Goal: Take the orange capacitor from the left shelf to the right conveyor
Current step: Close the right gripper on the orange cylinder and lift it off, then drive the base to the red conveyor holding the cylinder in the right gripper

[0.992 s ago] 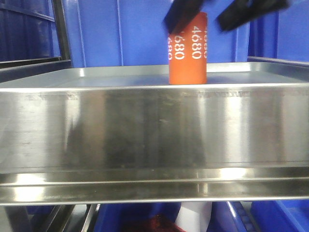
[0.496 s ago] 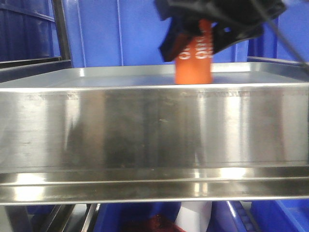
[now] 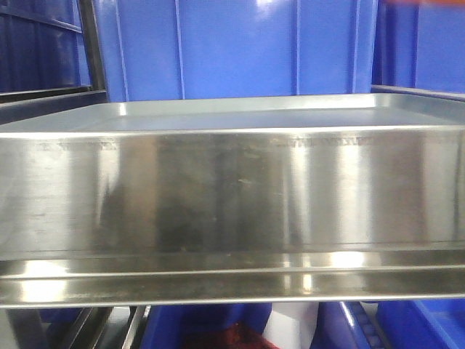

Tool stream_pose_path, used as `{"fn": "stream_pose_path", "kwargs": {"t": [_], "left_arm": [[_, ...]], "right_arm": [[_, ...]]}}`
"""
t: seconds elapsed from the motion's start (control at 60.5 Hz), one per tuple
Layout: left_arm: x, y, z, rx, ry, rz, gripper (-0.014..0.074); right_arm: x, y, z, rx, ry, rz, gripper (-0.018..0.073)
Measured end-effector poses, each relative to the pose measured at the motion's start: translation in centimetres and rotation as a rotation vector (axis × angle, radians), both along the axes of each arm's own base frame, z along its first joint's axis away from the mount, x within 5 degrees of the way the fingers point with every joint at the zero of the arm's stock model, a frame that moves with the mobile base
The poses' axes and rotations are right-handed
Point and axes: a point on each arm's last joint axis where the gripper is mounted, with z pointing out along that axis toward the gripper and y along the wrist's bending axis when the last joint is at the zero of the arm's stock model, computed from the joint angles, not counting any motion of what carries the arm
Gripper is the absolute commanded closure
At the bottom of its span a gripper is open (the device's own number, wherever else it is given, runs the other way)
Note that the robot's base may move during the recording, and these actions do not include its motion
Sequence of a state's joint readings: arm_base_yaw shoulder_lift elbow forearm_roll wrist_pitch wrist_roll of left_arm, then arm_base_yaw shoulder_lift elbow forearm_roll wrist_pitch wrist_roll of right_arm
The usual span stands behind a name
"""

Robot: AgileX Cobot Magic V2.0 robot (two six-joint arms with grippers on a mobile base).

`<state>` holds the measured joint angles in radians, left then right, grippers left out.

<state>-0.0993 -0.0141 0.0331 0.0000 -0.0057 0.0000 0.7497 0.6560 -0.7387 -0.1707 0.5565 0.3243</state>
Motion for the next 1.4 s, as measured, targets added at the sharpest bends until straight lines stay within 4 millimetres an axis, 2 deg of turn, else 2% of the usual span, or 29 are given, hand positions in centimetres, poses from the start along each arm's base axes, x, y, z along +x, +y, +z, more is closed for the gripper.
{"fn": "stream_pose_path", "kwargs": {"t": [0.215, 0.413, 0.595, 1.405], "left_arm": [[0.0, 0.0, 0.0, 0.000, 0.000, 0.000, 0.0701], [0.0, 0.0, 0.0, 0.000, 0.000, 0.000, 0.0701], [0.0, 0.0, 0.0, 0.000, 0.000, 0.000, 0.0701], [0.0, 0.0, 0.0, 0.000, 0.000, 0.000, 0.0701]], "right_arm": [[-5.6, -5.3, -0.4, 0.142, -0.145, -0.006, 0.0501], [-8.5, -8.4, -1.9, 0.178, -0.218, -0.035, 0.0501], [-9.2, -9.2, -2.6, 0.167, -0.217, -0.052, 0.0501], [-9.1, -9.2, -2.8, 0.161, -0.213, -0.054, 0.0501]]}}
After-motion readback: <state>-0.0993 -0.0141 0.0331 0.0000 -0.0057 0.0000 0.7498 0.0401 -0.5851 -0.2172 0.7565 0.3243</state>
